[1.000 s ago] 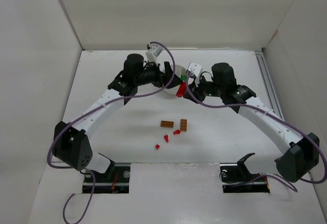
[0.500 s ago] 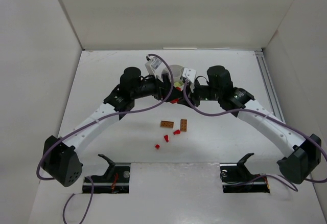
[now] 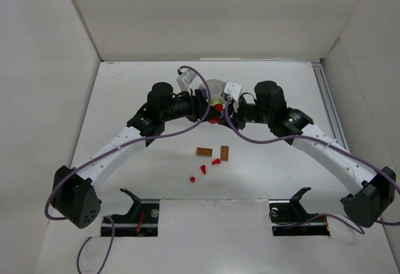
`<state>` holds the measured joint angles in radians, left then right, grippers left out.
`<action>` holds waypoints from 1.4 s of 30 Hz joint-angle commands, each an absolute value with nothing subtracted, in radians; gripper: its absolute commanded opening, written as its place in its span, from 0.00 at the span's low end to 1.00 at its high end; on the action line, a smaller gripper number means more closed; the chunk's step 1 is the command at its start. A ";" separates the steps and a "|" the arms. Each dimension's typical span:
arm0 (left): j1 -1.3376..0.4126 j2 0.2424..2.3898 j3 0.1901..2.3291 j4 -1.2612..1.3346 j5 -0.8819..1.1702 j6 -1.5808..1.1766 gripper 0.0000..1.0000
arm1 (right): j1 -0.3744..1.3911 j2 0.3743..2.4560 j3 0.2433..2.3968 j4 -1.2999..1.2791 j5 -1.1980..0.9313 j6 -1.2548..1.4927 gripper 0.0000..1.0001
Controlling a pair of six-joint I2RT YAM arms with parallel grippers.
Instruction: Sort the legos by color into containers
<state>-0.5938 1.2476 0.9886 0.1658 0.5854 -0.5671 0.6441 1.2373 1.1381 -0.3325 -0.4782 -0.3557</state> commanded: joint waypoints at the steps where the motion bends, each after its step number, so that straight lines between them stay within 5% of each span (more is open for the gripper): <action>1: -0.598 1.213 1.002 0.161 0.594 -0.535 0.05 | 0.653 1.227 1.183 -0.264 -0.471 -0.330 0.07; 20: -0.413 1.091 1.049 -0.024 0.308 -0.565 0.00 | 0.591 1.193 1.063 -0.265 -0.373 -0.264 0.03; 30: -0.403 1.036 1.040 -0.196 -0.004 -0.588 0.00 | 0.609 1.659 1.481 -0.354 -0.203 -0.318 0.06; 42: -0.403 1.005 1.040 -0.276 -0.121 -0.578 0.00 | 0.640 2.055 1.900 -0.521 -0.046 -0.360 0.08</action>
<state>-0.4061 1.0237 1.0103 -0.2684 -0.0719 -0.5842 0.6186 2.0407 1.8297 -0.4637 -0.1108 -0.3386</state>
